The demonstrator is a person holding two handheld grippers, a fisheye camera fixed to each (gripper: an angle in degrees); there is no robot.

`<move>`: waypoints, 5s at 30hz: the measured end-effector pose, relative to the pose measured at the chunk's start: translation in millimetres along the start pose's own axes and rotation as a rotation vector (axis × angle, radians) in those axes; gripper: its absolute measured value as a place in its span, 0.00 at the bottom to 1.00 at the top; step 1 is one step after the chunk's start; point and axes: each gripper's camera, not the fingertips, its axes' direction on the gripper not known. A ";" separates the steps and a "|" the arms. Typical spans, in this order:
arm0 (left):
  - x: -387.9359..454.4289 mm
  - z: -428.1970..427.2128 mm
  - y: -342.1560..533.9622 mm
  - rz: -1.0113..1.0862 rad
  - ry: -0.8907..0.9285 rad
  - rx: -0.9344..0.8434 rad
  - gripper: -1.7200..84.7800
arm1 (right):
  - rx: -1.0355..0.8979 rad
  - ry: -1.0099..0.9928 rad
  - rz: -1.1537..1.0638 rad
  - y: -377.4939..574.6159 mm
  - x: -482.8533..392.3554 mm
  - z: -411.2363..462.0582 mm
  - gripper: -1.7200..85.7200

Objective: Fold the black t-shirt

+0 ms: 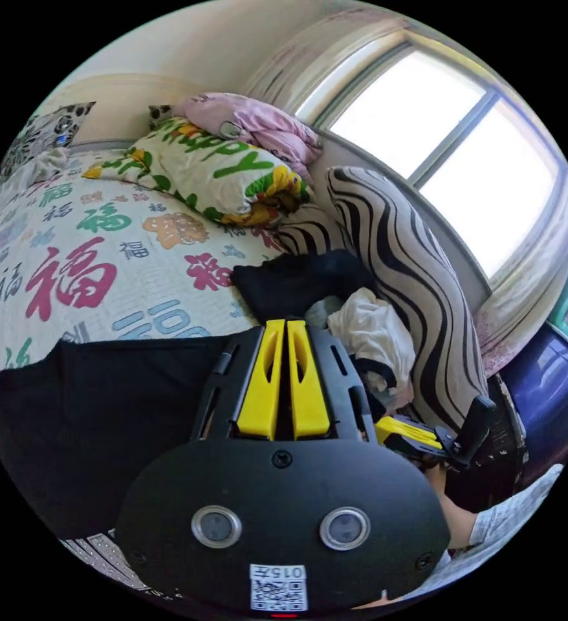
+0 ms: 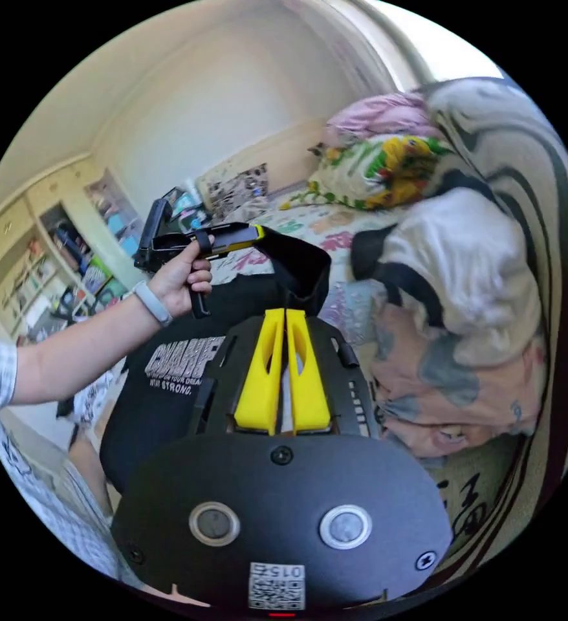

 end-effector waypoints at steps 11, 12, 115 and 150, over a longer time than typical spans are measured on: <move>-230.4 -149.8 181.0 -0.630 0.060 0.194 0.08 | -0.434 -0.008 -0.565 41.8 -152.9 115.0 0.04; -234.1 -154.9 186.1 -0.634 0.070 0.218 0.08 | -0.444 -0.011 -0.556 44.9 -156.6 119.4 0.04; -131.0 -749.2 309.4 -0.307 -0.381 0.422 0.01 | -0.736 -0.443 -0.407 -252.7 -592.9 580.2 0.03; -114.6 -495.7 76.0 0.156 -0.429 -0.171 0.11 | -0.582 -0.046 -0.481 -291.3 -330.7 436.7 0.10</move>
